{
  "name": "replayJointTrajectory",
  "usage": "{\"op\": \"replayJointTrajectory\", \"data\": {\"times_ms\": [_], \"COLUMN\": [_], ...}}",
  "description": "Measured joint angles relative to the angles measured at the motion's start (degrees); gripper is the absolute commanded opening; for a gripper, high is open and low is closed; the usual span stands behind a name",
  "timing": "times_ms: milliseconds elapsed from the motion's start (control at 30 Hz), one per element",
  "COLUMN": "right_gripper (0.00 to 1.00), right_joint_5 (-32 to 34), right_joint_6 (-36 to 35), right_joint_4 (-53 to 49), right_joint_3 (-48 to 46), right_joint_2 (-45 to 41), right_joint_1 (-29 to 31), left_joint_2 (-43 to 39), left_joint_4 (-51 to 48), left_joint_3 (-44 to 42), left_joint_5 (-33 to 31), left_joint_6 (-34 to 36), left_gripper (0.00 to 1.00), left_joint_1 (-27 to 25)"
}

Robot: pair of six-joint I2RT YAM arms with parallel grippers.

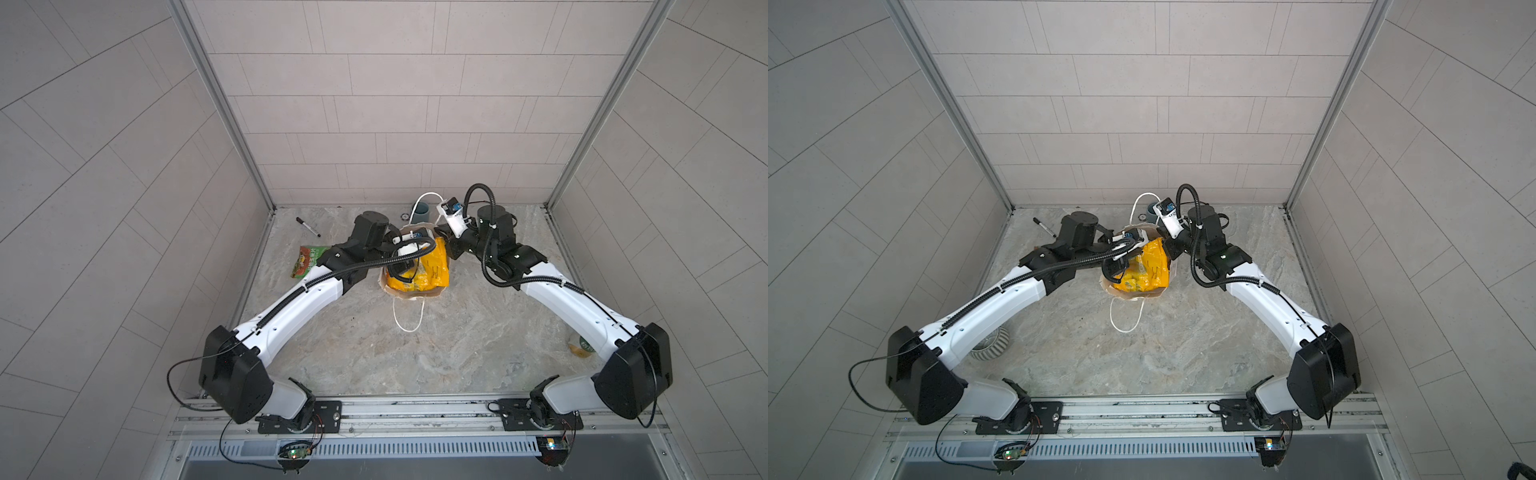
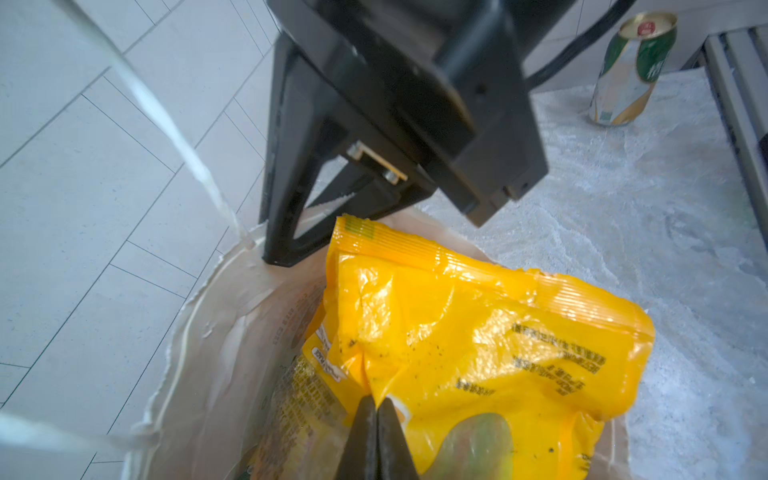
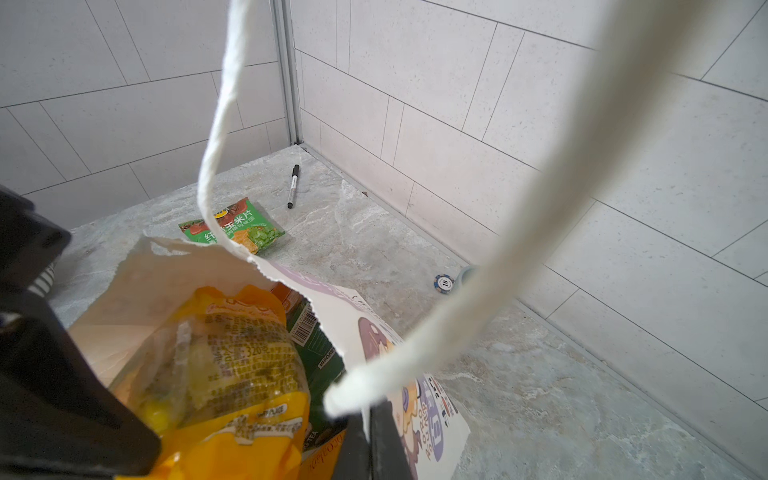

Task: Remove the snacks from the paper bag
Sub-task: 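Lift the yellow packet out and lower it beside the green packet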

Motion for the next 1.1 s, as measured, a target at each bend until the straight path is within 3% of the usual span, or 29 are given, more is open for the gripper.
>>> {"op": "replayJointTrajectory", "data": {"times_ms": [367,567,767,1100], "right_gripper": [0.0,0.0,0.0,0.0], "right_joint_5": [2.73,4.39,5.49,5.53], "right_joint_6": [2.05,4.09,5.22,5.55], "right_joint_4": [0.31,0.35,0.33,0.24], "right_joint_3": [0.04,0.11,0.24,0.37], "right_joint_2": [0.0,0.0,0.0,0.0], "right_joint_1": [-1.07,-2.4,-2.64,-2.75], "left_joint_2": [-11.02,-16.11,-21.0,-23.28], "left_joint_4": [6.4,7.89,8.13,-1.6], "left_joint_3": [-2.93,-3.28,-3.39,-2.99], "left_joint_5": [4.83,2.99,-8.98,-41.4], "left_joint_6": [-8.15,-13.97,-21.68,-32.28], "left_gripper": [0.0,0.0,0.0,0.0], "left_joint_1": [0.0,-0.13,-0.11,2.49]}}
